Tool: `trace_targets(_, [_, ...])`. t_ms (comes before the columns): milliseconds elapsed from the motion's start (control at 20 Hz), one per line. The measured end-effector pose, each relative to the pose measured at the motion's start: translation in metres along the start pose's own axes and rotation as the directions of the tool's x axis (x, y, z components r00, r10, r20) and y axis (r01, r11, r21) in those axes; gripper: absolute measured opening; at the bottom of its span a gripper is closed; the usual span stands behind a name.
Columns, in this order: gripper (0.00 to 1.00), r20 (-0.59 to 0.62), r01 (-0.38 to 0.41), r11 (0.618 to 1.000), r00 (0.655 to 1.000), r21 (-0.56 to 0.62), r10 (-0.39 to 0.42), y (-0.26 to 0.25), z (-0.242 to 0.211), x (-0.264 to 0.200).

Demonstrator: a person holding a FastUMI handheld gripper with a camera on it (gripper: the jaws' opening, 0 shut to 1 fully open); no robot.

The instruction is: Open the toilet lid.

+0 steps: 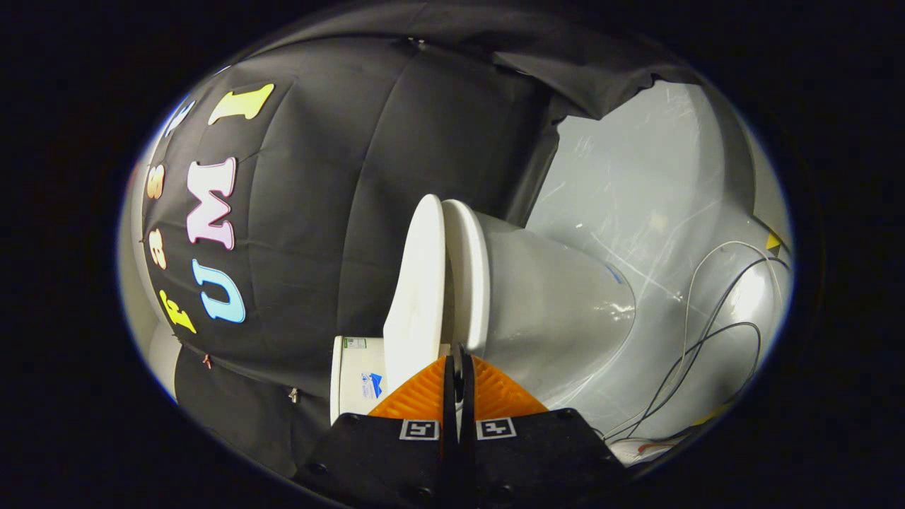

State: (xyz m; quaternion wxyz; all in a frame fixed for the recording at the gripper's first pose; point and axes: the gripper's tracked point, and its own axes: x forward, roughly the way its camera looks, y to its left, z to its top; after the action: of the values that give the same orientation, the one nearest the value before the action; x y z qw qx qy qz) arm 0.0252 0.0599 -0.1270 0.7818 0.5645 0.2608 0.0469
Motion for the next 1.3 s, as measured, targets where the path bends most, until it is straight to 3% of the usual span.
trace_targets(850, [0.05,0.056,-0.031,0.975,0.997,-0.221,0.045,0.117,-0.003,-0.026])
trace_targets(1150, [0.05,0.079,0.01,0.95,0.997,-0.313,0.016,0.163,-0.014,-0.034])
trace_targets(1300, [0.05,0.104,0.082,0.914,0.994,-0.397,-0.044,0.18,-0.025,-0.036])
